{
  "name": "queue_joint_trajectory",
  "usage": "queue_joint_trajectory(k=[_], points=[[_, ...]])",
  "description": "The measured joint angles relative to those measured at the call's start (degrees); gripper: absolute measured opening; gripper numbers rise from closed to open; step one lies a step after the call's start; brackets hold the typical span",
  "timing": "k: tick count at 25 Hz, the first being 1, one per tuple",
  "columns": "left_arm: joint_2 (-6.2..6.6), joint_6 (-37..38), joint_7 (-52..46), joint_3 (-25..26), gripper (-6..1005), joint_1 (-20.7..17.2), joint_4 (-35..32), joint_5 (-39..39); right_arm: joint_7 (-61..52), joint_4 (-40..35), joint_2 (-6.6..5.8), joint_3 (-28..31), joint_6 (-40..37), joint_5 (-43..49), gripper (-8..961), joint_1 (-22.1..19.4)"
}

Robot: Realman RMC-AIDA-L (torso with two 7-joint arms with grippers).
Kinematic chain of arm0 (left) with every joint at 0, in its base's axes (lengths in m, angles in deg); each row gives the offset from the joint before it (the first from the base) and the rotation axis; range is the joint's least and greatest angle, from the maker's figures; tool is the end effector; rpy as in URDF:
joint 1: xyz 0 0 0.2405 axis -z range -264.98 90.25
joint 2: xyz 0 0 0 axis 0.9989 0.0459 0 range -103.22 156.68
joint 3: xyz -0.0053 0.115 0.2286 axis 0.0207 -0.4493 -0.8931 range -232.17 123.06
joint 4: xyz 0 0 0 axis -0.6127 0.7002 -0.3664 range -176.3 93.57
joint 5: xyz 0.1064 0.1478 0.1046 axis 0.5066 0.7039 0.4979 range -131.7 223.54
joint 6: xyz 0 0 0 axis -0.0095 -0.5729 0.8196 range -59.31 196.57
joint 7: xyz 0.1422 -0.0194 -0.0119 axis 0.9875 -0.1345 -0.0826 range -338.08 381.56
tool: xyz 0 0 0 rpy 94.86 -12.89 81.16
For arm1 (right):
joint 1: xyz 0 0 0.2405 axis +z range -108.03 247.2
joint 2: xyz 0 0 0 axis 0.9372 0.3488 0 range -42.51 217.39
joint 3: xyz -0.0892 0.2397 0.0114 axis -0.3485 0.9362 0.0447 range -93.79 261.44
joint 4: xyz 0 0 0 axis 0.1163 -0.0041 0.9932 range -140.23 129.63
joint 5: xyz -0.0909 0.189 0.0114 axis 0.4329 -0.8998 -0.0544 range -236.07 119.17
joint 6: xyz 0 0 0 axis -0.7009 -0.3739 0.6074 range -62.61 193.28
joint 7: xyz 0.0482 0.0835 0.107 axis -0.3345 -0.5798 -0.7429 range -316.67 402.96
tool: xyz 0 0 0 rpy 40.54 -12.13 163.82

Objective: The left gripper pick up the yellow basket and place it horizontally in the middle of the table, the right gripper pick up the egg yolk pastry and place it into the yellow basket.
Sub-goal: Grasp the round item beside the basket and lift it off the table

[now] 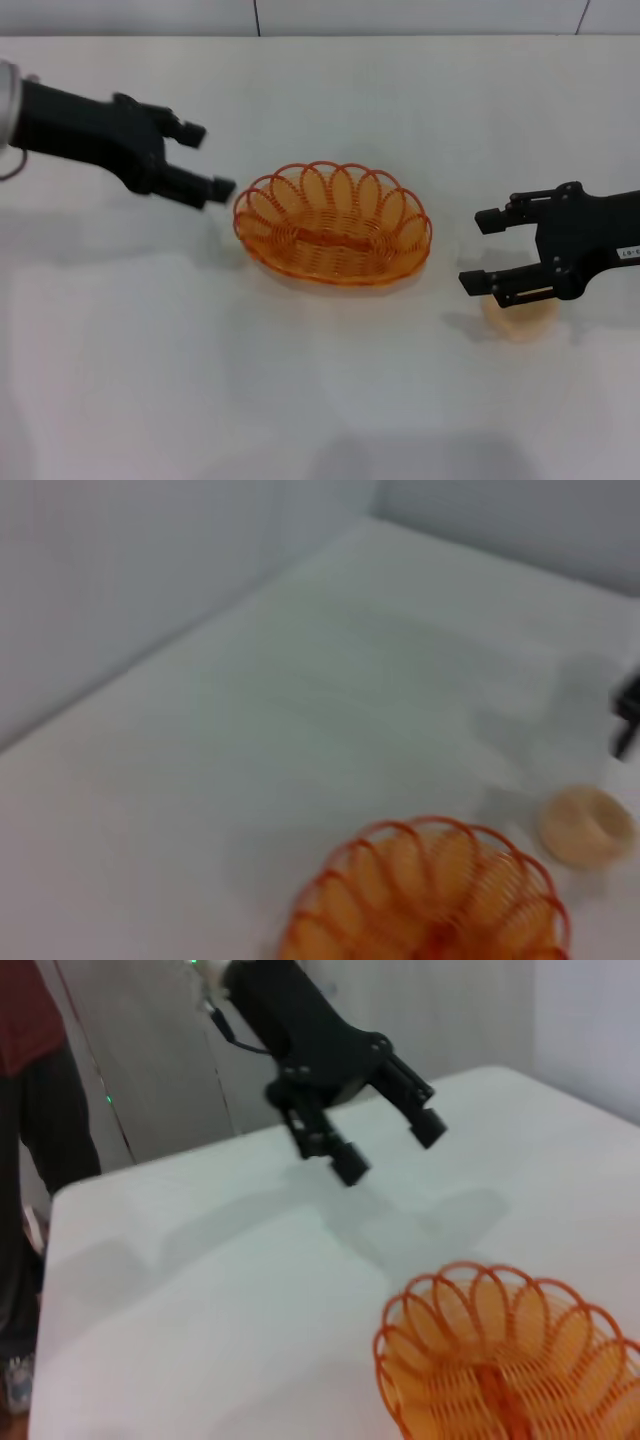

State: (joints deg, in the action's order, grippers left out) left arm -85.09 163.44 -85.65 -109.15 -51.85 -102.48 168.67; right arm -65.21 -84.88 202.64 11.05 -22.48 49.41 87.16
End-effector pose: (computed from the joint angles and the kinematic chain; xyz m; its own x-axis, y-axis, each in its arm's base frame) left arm -0.2061 0.3691 0.0663 0.9181 0.3700 0.1421 0.3913 -0.9033 -0.1759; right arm 0.1922 0.3078 0.0327 0.9335 -0.2657 -0.2408 -0.3073 -0.9389 -0.1552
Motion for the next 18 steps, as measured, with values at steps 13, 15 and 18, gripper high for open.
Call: queue_joint_trajectory(k=[13, 15, 18], points=[[-3.34, 0.3, 1.4, -2.5, 891, -1.8, -3.9, 2.8, -4.1, -0.2, -0.05, 0.4, -0.3, 10.8, 769, 3.3], [-3.35, 0.2, 2.2, -2.5, 890, -2.3, -3.8, 2.2, -4.4, -0.2, -0.02, 0.4, -0.1, 12.1, 769, 3.5], [-3.31, -0.1, 3.7, -2.3, 890, -3.6, -3.8, 0.4, -4.6, 0.0, -0.01, 0.4, 0.1, 13.4, 769, 3.9]])
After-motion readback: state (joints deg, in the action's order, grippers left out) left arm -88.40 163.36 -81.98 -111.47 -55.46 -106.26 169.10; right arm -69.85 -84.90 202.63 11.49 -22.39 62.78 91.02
